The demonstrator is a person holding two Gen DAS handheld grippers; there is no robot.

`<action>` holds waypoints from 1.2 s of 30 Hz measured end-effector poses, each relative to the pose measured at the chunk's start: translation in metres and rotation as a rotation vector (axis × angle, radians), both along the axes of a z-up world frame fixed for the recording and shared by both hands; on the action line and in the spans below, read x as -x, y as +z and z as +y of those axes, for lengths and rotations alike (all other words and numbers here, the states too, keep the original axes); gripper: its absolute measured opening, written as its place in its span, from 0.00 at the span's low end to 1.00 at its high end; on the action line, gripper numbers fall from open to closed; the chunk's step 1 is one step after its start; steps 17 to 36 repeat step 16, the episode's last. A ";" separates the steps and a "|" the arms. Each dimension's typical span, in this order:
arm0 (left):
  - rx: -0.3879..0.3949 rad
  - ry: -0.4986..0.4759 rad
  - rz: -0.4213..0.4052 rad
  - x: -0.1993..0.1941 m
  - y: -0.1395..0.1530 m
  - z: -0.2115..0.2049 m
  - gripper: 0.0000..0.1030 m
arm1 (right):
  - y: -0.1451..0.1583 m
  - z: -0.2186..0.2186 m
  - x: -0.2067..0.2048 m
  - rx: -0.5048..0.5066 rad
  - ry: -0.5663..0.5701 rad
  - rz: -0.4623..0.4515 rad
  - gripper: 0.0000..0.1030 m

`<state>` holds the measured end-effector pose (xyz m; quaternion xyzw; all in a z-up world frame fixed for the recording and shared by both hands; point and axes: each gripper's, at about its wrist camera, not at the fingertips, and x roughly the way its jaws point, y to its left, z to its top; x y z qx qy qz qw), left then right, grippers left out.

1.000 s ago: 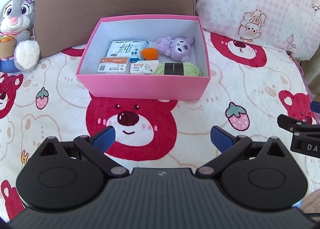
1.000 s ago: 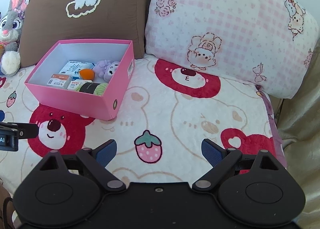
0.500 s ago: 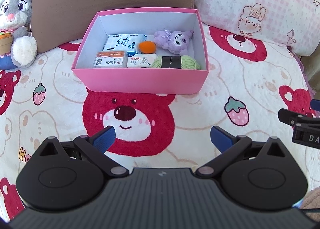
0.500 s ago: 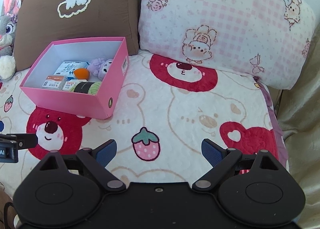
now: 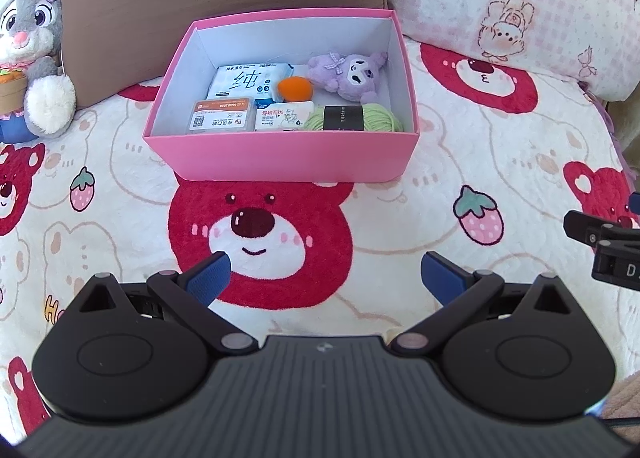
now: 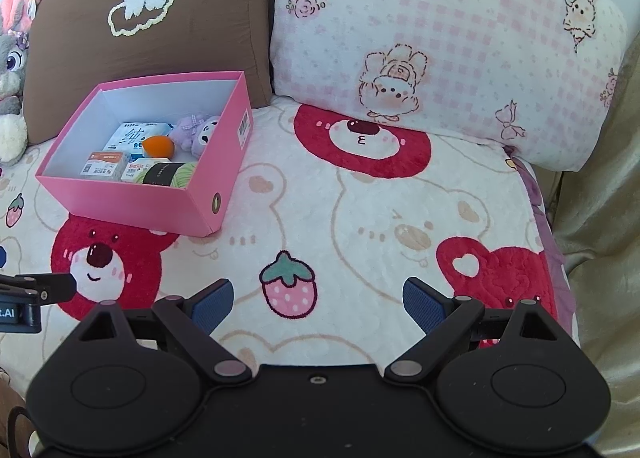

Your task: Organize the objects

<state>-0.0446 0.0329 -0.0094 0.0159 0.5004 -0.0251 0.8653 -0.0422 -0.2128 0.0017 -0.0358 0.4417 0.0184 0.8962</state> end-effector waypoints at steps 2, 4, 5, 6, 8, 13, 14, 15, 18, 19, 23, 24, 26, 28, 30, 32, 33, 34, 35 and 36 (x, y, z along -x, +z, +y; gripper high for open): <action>-0.009 -0.001 0.001 -0.001 0.000 0.000 1.00 | 0.000 0.000 0.000 0.001 -0.001 0.000 0.91; -0.023 -0.004 0.000 -0.001 0.000 0.000 1.00 | -0.001 0.000 0.000 0.001 -0.003 0.002 0.91; -0.028 -0.006 0.000 -0.002 0.000 0.000 1.00 | -0.001 0.000 0.000 0.002 -0.004 0.004 0.91; -0.028 -0.008 0.002 -0.002 -0.001 0.000 1.00 | -0.001 -0.001 0.000 0.003 -0.005 0.006 0.91; -0.021 -0.010 0.002 -0.002 0.000 -0.001 1.00 | -0.002 -0.001 0.000 0.004 -0.006 0.008 0.91; -0.018 -0.011 0.002 -0.001 0.000 -0.001 1.00 | -0.002 -0.002 0.000 0.007 -0.007 0.010 0.91; -0.017 -0.011 0.002 -0.001 0.000 -0.001 1.00 | -0.002 -0.002 0.000 0.007 -0.007 0.010 0.91; -0.016 -0.011 0.002 -0.001 0.000 -0.001 1.00 | -0.002 -0.002 0.000 0.007 -0.006 0.010 0.91; -0.015 -0.012 0.003 -0.001 0.000 -0.001 1.00 | -0.002 -0.002 0.000 0.007 -0.006 0.011 0.91; -0.015 -0.012 0.003 -0.001 0.000 -0.001 1.00 | -0.002 -0.002 0.000 0.007 -0.006 0.011 0.91; -0.015 -0.012 0.003 -0.001 0.000 -0.001 1.00 | -0.002 -0.002 0.000 0.007 -0.006 0.011 0.91; -0.015 -0.012 0.003 -0.001 0.000 -0.001 1.00 | -0.002 -0.002 0.000 0.007 -0.006 0.011 0.91; -0.015 -0.012 0.003 -0.001 0.000 -0.001 1.00 | -0.002 -0.002 0.000 0.007 -0.006 0.011 0.91; -0.015 -0.012 0.003 -0.001 0.000 -0.001 1.00 | -0.002 -0.002 0.000 0.007 -0.006 0.011 0.91; -0.015 -0.012 0.003 -0.001 0.000 -0.001 1.00 | -0.002 -0.002 0.000 0.007 -0.006 0.011 0.91; -0.015 -0.012 0.003 -0.001 0.000 -0.001 1.00 | -0.002 -0.002 0.000 0.007 -0.006 0.011 0.91; -0.015 -0.012 0.003 -0.001 0.000 -0.001 1.00 | -0.002 -0.002 0.000 0.007 -0.006 0.011 0.91; -0.015 -0.012 0.003 -0.001 0.000 -0.001 1.00 | -0.002 -0.002 0.000 0.007 -0.006 0.011 0.91; -0.015 -0.012 0.003 -0.001 0.000 -0.001 1.00 | -0.002 -0.002 0.000 0.007 -0.006 0.011 0.91; -0.015 -0.012 0.003 -0.001 0.000 -0.001 1.00 | -0.002 -0.002 0.000 0.007 -0.006 0.011 0.91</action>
